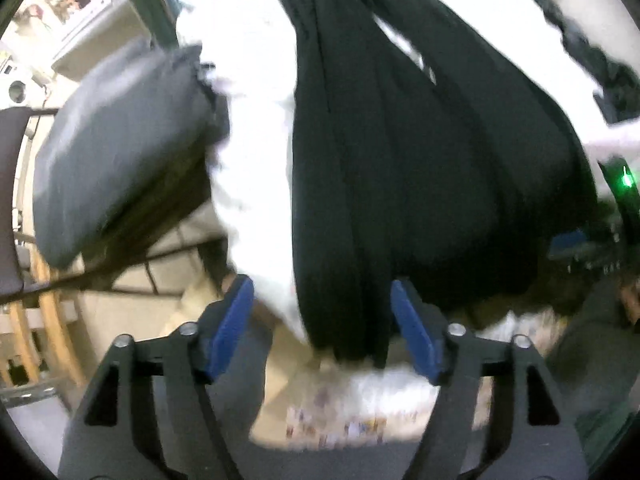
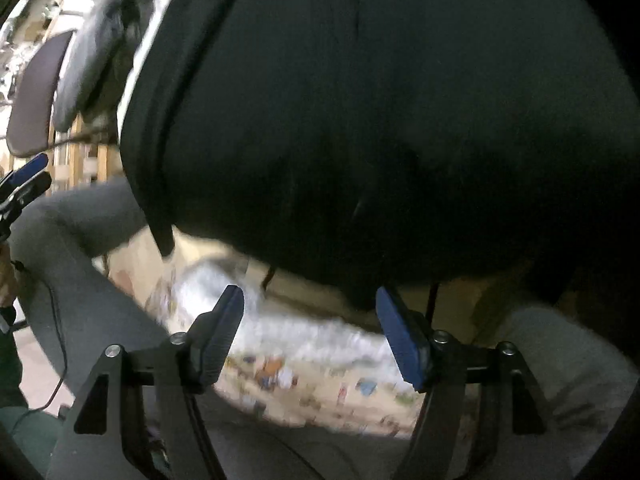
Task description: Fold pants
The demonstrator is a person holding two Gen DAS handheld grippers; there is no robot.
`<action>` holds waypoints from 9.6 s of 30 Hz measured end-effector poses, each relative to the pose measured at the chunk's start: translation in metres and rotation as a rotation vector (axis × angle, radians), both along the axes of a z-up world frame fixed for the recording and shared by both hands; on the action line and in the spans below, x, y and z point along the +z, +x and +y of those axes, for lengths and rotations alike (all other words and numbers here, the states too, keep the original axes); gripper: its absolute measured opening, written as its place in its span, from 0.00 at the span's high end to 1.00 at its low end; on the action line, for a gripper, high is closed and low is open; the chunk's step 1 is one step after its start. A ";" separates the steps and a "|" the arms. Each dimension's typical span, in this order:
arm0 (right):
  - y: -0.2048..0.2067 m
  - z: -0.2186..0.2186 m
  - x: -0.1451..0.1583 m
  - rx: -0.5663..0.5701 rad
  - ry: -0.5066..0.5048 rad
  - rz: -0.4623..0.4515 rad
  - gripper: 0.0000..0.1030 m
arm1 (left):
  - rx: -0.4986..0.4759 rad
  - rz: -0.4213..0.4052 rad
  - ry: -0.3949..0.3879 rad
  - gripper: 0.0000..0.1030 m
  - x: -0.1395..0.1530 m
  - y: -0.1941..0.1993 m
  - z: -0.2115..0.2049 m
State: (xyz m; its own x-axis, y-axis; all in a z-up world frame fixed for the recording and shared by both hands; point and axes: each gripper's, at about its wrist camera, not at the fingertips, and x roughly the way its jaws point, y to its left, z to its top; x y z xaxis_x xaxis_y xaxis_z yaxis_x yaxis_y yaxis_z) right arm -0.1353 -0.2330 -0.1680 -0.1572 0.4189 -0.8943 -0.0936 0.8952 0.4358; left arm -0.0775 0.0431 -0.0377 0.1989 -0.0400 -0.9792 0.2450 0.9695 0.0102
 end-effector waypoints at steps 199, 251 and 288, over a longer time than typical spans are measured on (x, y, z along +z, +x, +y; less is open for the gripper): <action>0.013 -0.044 0.207 -0.353 0.129 -0.747 0.11 | 0.405 -0.458 -0.250 0.25 0.121 -0.032 0.007; 0.089 -0.057 0.213 -0.345 -0.018 -0.819 0.00 | 0.259 -0.471 -0.147 0.25 0.111 0.059 -0.057; 0.084 -0.042 0.226 -0.348 -0.041 -0.853 0.00 | 0.247 -0.549 -0.125 0.16 0.111 0.062 -0.060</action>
